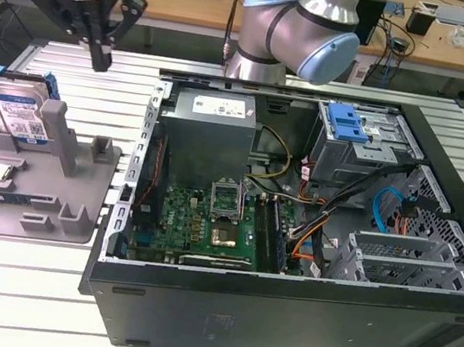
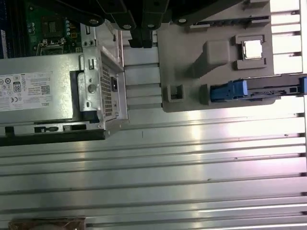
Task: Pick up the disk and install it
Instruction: 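Reach for the disk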
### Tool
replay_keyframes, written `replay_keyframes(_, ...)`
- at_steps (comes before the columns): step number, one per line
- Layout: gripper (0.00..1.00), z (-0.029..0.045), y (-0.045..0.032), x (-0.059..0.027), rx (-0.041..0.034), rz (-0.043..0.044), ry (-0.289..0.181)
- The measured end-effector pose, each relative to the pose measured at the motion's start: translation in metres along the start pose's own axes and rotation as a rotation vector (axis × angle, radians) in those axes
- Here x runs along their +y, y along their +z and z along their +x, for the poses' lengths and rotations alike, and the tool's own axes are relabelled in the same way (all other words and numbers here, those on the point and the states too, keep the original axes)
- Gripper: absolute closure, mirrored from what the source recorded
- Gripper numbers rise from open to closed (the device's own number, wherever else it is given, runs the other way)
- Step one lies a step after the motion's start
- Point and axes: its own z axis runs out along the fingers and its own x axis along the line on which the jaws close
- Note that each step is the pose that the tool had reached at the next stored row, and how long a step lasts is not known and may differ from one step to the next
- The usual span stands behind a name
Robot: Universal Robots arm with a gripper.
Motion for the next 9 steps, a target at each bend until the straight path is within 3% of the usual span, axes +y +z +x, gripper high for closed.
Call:
replay_keyframes(1,0.89,0.0083,0.0,0.0009,0.0,0.0,0.0)
replay_keyframes(5,0.89,0.0284,0.0001,0.0033,0.0,0.0,0.0)
replay_keyframes(8,0.89,0.0519,0.0003,0.0069,0.0,-0.0001,0.0)
replay_keyframes(9,0.89,0.056,0.0003,0.0076,-0.0001,0.0,0.0)
